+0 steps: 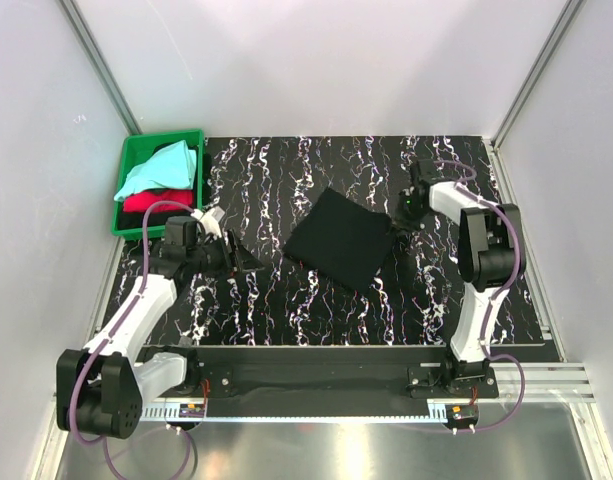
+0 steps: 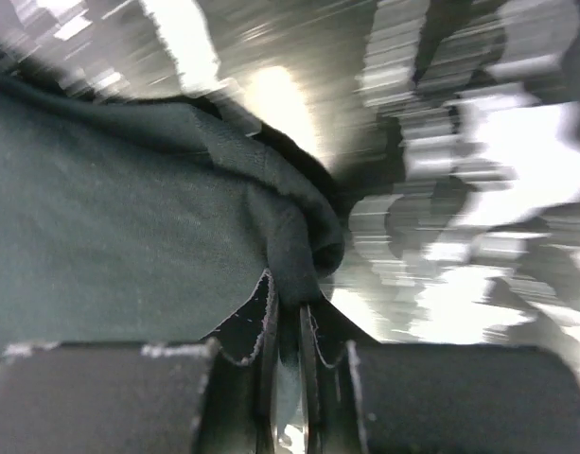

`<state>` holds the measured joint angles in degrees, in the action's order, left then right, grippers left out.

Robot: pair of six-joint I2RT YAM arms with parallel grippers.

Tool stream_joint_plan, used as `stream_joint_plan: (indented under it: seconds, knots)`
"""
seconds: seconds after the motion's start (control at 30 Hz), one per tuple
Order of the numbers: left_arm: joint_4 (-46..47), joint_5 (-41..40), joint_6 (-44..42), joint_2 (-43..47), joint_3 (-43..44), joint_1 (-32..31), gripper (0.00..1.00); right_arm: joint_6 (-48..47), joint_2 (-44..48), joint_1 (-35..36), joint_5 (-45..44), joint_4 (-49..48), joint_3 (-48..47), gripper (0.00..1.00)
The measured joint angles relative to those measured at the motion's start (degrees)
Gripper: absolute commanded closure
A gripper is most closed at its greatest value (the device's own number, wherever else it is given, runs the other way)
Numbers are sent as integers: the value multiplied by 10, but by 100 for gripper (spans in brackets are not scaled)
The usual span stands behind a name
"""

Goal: Fold and stack the t-shirts
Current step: Neatly place the folded tshirt to the corner

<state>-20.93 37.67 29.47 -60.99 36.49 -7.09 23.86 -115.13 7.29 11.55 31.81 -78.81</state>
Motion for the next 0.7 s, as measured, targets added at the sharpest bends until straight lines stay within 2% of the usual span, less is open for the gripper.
stream_joint_plan:
  seconds: [0.17, 0.27, 0.47, 0.7]
  knots:
    - [20, 8, 10, 2, -11, 0, 40, -52, -2, -63, -81, 76, -55, 100]
    - [30, 12, 15, 2, -14, 0, 40, -85, -19, -95, -132, 104, -122, 100]
    - [55, 19, 27, -4, -15, 0, 40, -121, -137, -140, -216, 107, -340, 100]
    - [71, 21, 40, -59, -4, 0, 40, -150, -295, -150, -287, 111, -555, 100]
